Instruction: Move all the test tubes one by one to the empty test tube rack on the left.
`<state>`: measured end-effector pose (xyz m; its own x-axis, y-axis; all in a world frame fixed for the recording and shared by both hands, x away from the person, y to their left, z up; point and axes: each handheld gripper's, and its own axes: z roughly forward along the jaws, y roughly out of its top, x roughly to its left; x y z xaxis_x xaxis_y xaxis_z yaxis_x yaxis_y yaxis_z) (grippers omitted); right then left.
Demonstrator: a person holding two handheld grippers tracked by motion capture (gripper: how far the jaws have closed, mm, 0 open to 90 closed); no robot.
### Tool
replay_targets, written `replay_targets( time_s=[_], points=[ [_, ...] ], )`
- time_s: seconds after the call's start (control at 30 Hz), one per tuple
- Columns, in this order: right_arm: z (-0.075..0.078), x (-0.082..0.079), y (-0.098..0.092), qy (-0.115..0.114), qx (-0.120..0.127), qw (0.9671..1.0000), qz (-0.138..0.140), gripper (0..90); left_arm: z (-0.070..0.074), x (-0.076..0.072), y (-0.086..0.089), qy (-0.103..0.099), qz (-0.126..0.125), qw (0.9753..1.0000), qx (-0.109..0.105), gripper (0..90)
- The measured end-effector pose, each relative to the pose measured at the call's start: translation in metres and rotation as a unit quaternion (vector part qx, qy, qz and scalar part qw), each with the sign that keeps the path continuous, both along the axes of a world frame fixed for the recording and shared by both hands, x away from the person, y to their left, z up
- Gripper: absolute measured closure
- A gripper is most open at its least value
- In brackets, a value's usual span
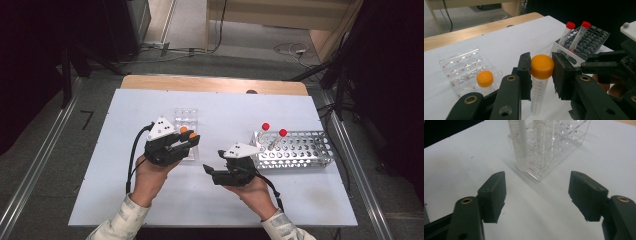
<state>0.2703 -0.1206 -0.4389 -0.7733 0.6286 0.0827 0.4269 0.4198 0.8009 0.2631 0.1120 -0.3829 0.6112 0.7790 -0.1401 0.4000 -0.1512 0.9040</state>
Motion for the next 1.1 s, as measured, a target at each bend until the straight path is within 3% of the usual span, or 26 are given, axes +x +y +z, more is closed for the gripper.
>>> replay_targets(
  time_s=[0.17, 0.37, 0.57, 0.83, 1.1],
  points=[
    [-0.004, 0.001, -0.007, 0.027, -0.006, 0.9996, 0.0, 23.3, 0.003, -0.001, 0.002, -0.008, 0.01, 0.9999, 0.005, 70.2],
    [-0.008, -0.001, -0.012, 0.029, -0.018, 0.9994, 0.001, 13.5, 0.006, 0.001, 0.008, -0.01, 0.021, 0.9997, 0.002, 70.2],
    [-0.01, 0.001, -0.015, 0.033, -0.02, 0.9992, -0.009, 11.2, 0.007, 0.003, 0.013, -0.014, 0.032, 0.9994, 0.003, 70.2],
    [-0.007, -0.001, -0.02, 0.01, 0.002, 0.9998, -0.015, 11.7, 0.007, 0.007, 0.018, -0.018, 0.048, 0.9987, 0.004, 70.2],
    [-0.005, -0.002, -0.022, 0.006, 0.008, 0.9998, -0.016, 12.6, 0.008, 0.009, 0.021, -0.022, 0.057, 0.9981, 0.004, 70.2]
  ],
)
